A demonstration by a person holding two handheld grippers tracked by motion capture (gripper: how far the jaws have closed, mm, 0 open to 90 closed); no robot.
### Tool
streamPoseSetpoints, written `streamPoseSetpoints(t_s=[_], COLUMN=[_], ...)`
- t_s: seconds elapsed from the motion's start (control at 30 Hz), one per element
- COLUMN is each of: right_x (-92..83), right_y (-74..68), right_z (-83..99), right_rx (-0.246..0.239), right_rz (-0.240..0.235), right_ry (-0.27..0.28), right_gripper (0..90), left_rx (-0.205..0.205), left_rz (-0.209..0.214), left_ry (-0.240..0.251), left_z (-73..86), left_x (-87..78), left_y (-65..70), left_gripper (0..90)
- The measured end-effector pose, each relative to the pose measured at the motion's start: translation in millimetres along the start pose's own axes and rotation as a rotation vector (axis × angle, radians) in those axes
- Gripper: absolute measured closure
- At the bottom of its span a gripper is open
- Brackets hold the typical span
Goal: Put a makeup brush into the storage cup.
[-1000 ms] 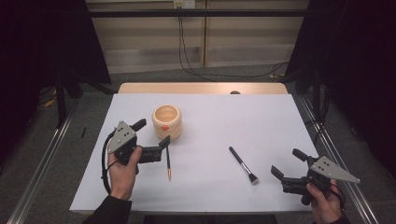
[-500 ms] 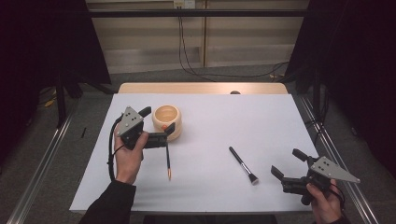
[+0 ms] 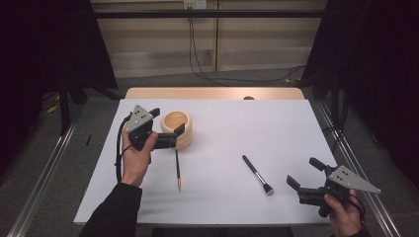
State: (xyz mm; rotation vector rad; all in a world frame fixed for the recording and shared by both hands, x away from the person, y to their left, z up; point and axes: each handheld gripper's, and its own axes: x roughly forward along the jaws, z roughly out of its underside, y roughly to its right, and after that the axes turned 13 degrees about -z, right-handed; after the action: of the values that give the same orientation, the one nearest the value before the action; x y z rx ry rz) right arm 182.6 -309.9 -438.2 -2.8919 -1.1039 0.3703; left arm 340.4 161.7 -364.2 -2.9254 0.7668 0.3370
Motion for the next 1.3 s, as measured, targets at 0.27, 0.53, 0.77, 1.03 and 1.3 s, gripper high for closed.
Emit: streamPoseSetpoints(t_s=[0.27, 0.53, 0.77, 1.03, 1.3], right_x=[0.4, 0.3, 0.7, 0.6, 0.9], right_y=[-0.5, -0.2, -0.1, 0.2, 0.0], right_z=[0.0, 0.1, 0.2, 0.3, 0.5], right_rx=[0.005, 0.003, 0.001, -0.004, -0.003], right_rz=[0.003, 0.005, 0.005, -0.002, -0.002], right_ry=[-0.003, -0.005, -0.006, -0.013, -0.015], right_gripper=[0.0, 0.0, 0.0, 0.0, 0.0], left_rx=[0.034, 0.090, 0.080, 0.046, 0.015], left_rz=[0.023, 0.047, 0.042, 0.040, 0.048], left_ry=[-0.080, -0.232, -0.353, -0.483, -0.587], left_z=[-2.6, -5.8, -0.9, 5.5, 11.1], left_x=[3.2, 6.5, 10.6, 17.1, 21.0], left_y=[1.3, 3.2, 3.2, 4.3, 3.2], left_gripper=[1.1, 1.8, 2.4, 5.6, 7.2])
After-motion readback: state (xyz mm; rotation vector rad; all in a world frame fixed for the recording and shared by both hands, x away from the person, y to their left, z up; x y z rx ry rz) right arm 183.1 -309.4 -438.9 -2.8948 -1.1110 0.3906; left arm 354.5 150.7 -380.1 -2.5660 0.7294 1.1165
